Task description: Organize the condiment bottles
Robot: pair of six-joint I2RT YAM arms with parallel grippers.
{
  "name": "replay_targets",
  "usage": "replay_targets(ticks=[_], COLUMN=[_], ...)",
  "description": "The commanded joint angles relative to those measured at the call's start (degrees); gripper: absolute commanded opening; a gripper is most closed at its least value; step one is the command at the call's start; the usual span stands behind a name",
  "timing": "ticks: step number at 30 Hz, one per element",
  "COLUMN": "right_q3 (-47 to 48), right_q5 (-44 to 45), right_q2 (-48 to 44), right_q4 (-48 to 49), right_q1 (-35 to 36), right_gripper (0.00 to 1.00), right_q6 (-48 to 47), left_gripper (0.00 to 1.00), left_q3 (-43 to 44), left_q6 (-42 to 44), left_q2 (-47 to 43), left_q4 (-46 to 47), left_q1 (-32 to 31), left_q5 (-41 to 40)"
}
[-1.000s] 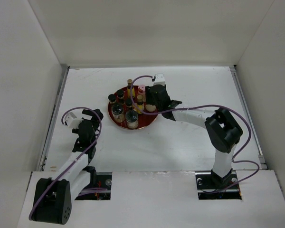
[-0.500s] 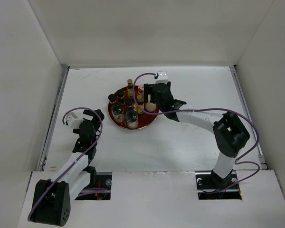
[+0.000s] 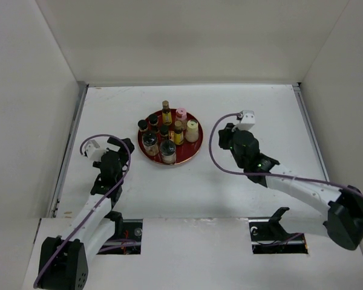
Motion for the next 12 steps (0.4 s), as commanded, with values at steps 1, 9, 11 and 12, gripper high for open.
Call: replay_targets(ticks=[1,9,11,12], right_q3=[-5.06,-9.21,-7.72,-6.84], right_q5=[2.10,3.50,3.77,4.03], right_q2=[-7.85,-21.13,-22.28,-22.46], right_q4=[1.48,-10.21,-13.29,-14.69], right_q1=[-1.41,-3.53,-3.35,-2.57], right_gripper=[0.27,0.40,0.41,0.43], right_q6=[4.05,8.18,8.89,9.41], left_gripper=[1.00,1.00,1.00,1.00], left_q3=[3.35,4.06,4.23,4.58], left_q6=[0.95,1.57,1.57,1.65], left_q2=[-0.58,-0.58,0.03,0.82], left_q4=[-1.08,-1.00,-1.35,-1.44], left_q1=[-1.00,-3.29,-2.50,-2.24], left_q5=[1.09,0.92,1.09,1.61])
